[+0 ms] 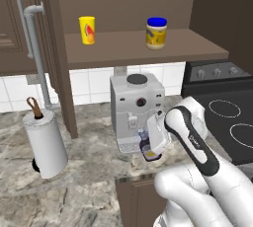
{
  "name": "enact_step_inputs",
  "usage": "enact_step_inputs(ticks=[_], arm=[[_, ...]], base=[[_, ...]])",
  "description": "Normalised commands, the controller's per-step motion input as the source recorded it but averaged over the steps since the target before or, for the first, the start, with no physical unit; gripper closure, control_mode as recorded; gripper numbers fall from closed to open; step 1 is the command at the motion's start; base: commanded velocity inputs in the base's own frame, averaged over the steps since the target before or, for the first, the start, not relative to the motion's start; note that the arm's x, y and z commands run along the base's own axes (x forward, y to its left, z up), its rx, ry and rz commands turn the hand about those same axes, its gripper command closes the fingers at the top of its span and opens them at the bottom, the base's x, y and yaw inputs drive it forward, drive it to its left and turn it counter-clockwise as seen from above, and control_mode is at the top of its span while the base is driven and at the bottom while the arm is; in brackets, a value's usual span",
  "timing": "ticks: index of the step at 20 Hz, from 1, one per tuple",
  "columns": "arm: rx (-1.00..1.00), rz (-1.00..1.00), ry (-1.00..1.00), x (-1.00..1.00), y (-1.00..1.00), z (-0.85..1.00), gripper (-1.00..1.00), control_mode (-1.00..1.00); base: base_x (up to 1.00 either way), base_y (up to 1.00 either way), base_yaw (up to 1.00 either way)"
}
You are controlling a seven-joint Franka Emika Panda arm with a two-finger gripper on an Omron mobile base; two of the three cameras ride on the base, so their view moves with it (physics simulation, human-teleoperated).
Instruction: Pick the mayonnaise and condiment bottle from the counter and place them in the cabinet.
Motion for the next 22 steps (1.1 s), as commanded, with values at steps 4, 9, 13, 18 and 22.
enact_step_inputs(ticks=[4, 9, 13, 18, 22], arm=[[0.00, -0.10, -0.08, -0.53, 0.00, 0.52, 1.00, -1.00], [0.00, -0.13, -0.13, -0.45, 0.00, 0.63, 1.00, -1.00], [0.03, -0.15, -0.16, -0.37, 0.00, 0.78, 1.00, -1.00], [0.03, -0.16, -0.18, -0.44, 0.00, 0.72, 1.00, -1.00], [0.05, -0.15, -0.22, -0.41, 0.00, 0.59, 1.00, -1.00]], base=[[0.00, 0.00, 0.00], [0.00, 0.00, 0.00], [0.00, 0.00, 0.00], [0.00, 0.00, 0.00], [0.00, 0.00, 0.00]])
